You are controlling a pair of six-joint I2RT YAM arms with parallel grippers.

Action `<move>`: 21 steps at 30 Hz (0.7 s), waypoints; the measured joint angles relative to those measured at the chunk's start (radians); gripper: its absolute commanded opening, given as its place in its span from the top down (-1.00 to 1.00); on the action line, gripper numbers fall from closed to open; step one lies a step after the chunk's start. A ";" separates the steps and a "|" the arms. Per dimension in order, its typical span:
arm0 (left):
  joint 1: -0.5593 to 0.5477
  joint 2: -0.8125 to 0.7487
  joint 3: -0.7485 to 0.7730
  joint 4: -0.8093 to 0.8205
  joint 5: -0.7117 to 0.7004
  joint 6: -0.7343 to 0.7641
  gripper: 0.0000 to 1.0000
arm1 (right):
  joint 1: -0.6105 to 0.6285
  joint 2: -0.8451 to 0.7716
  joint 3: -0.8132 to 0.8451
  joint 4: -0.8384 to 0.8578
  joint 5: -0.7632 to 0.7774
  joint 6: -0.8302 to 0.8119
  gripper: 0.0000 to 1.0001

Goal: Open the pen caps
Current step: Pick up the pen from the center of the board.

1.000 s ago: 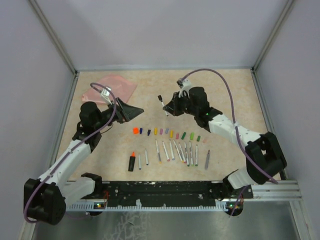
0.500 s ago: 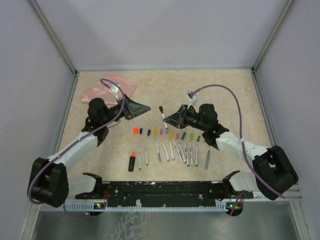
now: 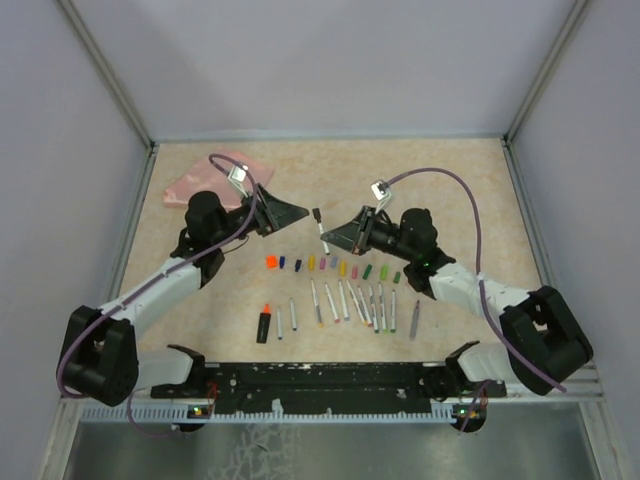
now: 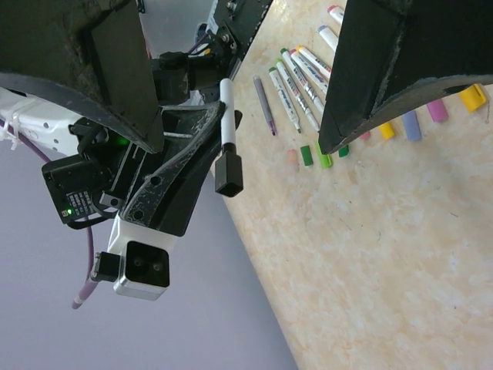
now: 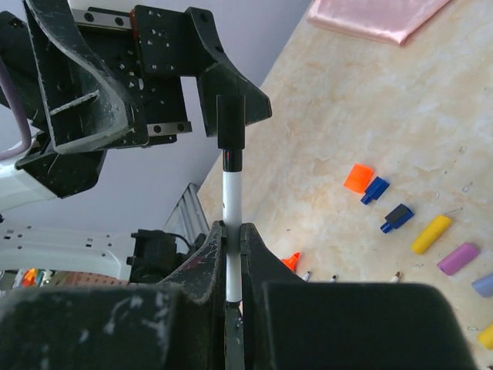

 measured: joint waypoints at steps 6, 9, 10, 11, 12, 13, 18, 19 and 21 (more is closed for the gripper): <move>-0.022 0.021 0.031 -0.017 -0.027 0.003 -0.68 | 0.000 0.029 0.000 0.016 -0.022 0.024 1.00; -0.037 0.034 0.045 -0.021 -0.038 0.004 -0.64 | 0.000 0.035 0.000 0.022 -0.027 0.030 1.00; -0.041 0.039 0.050 -0.022 -0.040 0.005 -0.62 | 0.000 0.038 0.000 0.024 -0.030 0.031 1.00; -0.045 0.044 0.054 -0.023 -0.042 0.005 -0.61 | 0.000 0.040 0.000 0.026 -0.032 0.032 1.00; -0.049 0.049 0.056 -0.023 -0.045 0.006 -0.59 | 0.001 0.043 0.000 0.031 -0.034 0.033 1.00; -0.053 0.053 0.057 -0.024 -0.045 0.007 -0.58 | 0.002 0.045 0.000 0.034 -0.035 0.033 1.00; -0.071 0.076 0.070 -0.030 -0.049 0.007 -0.50 | 0.002 0.046 0.000 0.042 -0.042 0.034 1.00; -0.074 0.078 0.071 -0.031 -0.049 0.007 -0.48 | 0.002 0.047 0.000 0.043 -0.043 0.034 1.00; -0.082 0.082 0.071 -0.032 -0.050 0.007 -0.45 | 0.002 0.050 0.000 0.048 -0.045 0.034 1.00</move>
